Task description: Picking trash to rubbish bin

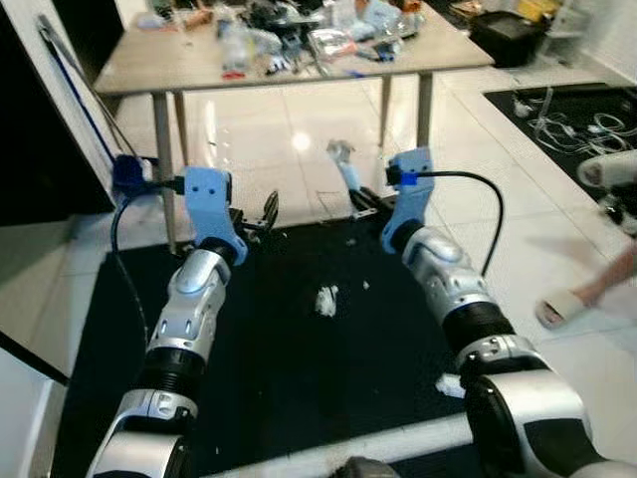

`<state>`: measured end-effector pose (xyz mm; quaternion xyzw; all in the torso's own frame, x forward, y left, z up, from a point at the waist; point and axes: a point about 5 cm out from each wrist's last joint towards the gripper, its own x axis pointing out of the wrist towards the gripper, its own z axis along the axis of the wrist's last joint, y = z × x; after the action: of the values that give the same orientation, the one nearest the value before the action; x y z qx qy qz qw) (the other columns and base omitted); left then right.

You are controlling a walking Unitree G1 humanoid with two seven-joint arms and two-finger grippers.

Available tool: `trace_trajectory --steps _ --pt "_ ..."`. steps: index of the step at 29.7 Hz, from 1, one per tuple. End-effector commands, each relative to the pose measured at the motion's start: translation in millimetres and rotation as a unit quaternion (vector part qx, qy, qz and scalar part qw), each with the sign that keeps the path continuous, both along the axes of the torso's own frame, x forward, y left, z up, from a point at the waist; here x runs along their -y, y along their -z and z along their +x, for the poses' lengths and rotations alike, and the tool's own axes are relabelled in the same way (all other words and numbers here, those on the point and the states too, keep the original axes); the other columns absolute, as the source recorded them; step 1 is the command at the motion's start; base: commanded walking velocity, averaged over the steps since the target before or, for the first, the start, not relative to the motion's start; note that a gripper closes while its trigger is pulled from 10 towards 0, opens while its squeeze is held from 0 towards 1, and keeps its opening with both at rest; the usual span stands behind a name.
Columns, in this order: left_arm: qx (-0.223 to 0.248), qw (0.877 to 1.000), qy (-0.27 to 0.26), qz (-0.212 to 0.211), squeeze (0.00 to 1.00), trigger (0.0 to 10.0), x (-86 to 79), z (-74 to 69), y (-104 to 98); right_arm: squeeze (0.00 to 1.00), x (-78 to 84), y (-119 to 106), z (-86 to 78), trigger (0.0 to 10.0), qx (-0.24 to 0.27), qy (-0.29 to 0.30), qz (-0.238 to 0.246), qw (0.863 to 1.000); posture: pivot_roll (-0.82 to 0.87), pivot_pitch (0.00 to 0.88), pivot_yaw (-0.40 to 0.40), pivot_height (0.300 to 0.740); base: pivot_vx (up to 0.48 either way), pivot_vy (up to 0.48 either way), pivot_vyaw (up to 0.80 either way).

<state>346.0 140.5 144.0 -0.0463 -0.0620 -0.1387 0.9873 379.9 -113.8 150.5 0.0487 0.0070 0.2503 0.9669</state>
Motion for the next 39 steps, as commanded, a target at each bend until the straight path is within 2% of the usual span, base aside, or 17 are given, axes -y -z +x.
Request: trace_trajectory --steps 1,22,39 --pt "0.006 1.000 0.007 0.006 0.00 10.0 2.9 1.3 -3.3 0.00 1.0 0.8 0.4 10.0 -0.002 0.001 -0.005 1.000 -0.04 0.000 -0.010 0.740 0.000 0.000 -0.77" --pt "0.030 0.998 0.056 0.029 0.00 10.0 10.4 -3.4 -6.1 0.00 1.1 2.0 0.8 10.0 -0.011 -0.001 0.001 1.000 -0.04 0.000 -0.010 0.740 0.000 0.000 -0.77" --pt "0.033 0.997 0.059 0.025 0.00 10.0 10.4 -3.7 -6.6 0.00 0.8 1.7 1.0 10.0 -0.012 -0.005 0.001 1.000 -0.04 0.000 -0.009 0.740 0.000 0.000 -0.77"
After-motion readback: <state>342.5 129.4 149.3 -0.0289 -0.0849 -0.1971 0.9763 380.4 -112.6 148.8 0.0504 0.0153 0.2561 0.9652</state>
